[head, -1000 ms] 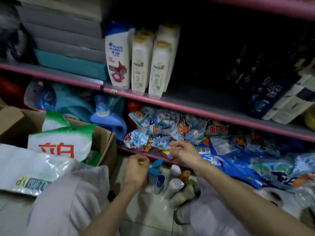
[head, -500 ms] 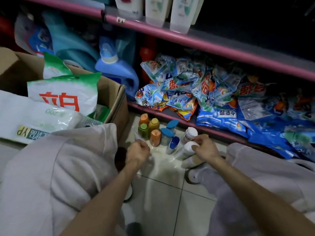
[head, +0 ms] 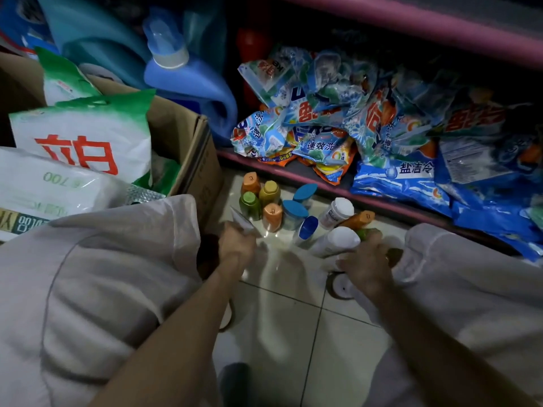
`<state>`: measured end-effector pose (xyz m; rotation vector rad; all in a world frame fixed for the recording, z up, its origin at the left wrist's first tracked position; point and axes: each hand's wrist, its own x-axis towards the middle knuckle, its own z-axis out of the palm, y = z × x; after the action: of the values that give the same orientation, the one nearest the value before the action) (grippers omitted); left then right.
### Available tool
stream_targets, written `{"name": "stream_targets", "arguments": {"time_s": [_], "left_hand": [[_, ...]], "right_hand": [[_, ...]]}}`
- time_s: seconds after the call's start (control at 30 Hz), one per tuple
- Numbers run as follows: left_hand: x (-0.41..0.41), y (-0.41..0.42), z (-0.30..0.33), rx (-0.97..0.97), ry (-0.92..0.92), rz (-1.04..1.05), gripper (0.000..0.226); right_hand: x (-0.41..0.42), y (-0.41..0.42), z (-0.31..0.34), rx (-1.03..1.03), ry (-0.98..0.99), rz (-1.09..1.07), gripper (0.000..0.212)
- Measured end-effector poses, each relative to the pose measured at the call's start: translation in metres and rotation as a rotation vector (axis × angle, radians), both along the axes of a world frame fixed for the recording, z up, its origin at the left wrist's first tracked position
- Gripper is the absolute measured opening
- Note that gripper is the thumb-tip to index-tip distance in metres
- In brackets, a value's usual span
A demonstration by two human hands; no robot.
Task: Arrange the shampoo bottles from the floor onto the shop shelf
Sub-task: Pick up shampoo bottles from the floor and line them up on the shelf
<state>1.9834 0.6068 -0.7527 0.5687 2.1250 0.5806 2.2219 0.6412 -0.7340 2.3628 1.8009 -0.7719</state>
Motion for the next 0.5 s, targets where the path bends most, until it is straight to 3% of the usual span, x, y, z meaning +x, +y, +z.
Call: {"name": "stream_targets", "arguments": {"time_s": [0.1, 0.23, 0.3, 0.4, 0.5], "left_hand": [[-0.002, 0.001, -0.006, -0.032, 0.009, 0.011, 0.045], [0.01, -0.004, -0.009, -0.052, 0.005, -0.06, 0.025], [0.018, -0.008, -0.011, -0.066, -0.012, -0.087, 0.026], [0.028, -0.012, -0.008, -0.101, -0.025, -0.153, 0.026], [0.036, -0.013, -0.004, -0.109, -0.065, -0.228, 0.024]], "right_hand": [[0.003, -0.006, -0.016, -0.088, -0.014, 0.039, 0.082], [0.008, -0.009, -0.024, -0.127, -0.026, 0.109, 0.052], [0.008, -0.013, -0.023, -0.088, -0.164, 0.185, 0.042], [0.004, -0.017, -0.015, -0.06, -0.355, 0.362, 0.038], [0.004, -0.018, -0.009, -0.082, -0.35, 0.413, 0.037]]}}
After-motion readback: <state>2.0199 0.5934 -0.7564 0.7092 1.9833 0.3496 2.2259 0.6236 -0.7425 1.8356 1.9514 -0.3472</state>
